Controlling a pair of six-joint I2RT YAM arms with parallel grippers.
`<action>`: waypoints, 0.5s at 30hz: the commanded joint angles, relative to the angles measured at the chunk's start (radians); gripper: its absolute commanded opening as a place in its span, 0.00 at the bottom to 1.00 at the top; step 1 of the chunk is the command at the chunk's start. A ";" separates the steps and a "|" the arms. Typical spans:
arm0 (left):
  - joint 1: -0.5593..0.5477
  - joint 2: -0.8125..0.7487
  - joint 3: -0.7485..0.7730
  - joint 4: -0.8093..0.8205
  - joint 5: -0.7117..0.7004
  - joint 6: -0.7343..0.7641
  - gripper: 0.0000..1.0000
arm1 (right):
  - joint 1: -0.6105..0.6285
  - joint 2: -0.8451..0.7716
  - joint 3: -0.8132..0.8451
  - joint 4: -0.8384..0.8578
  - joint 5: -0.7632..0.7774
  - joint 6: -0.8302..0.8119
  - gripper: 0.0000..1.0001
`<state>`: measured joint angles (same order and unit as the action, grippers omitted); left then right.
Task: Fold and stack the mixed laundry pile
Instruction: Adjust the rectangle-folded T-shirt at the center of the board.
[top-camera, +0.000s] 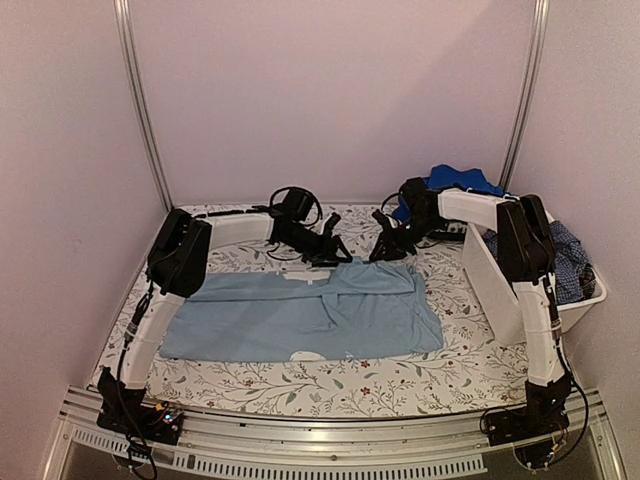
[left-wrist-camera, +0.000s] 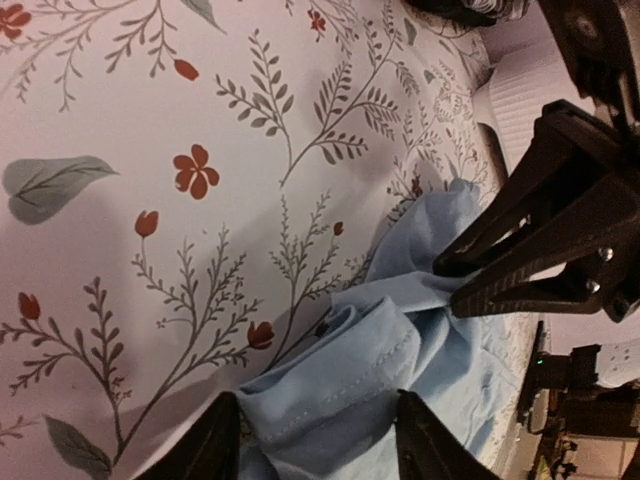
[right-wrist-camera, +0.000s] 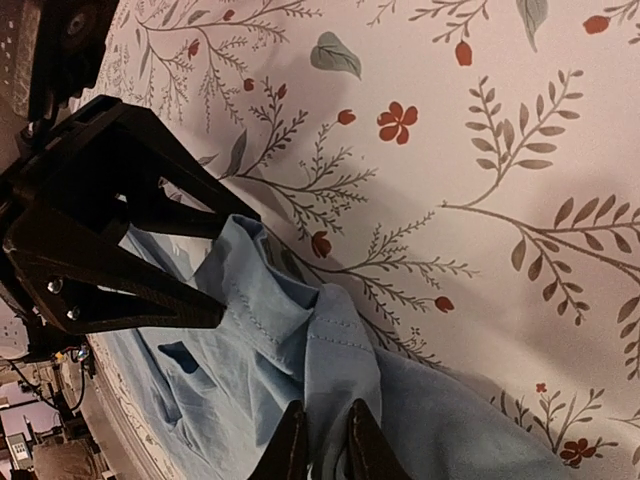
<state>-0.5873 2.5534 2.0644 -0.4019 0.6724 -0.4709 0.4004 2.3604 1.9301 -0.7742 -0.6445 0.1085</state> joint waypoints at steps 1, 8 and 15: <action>-0.012 0.005 0.046 0.098 0.094 -0.031 0.35 | 0.003 -0.112 -0.039 0.036 -0.044 -0.017 0.14; -0.015 -0.139 -0.089 0.149 0.082 0.065 0.00 | 0.003 -0.210 -0.183 0.068 -0.080 -0.045 0.14; -0.053 -0.357 -0.425 0.203 0.067 0.296 0.00 | 0.002 -0.323 -0.364 0.103 -0.085 -0.067 0.12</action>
<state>-0.5949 2.3306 1.7771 -0.2596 0.7444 -0.3485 0.4004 2.1189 1.6363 -0.7040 -0.7128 0.0647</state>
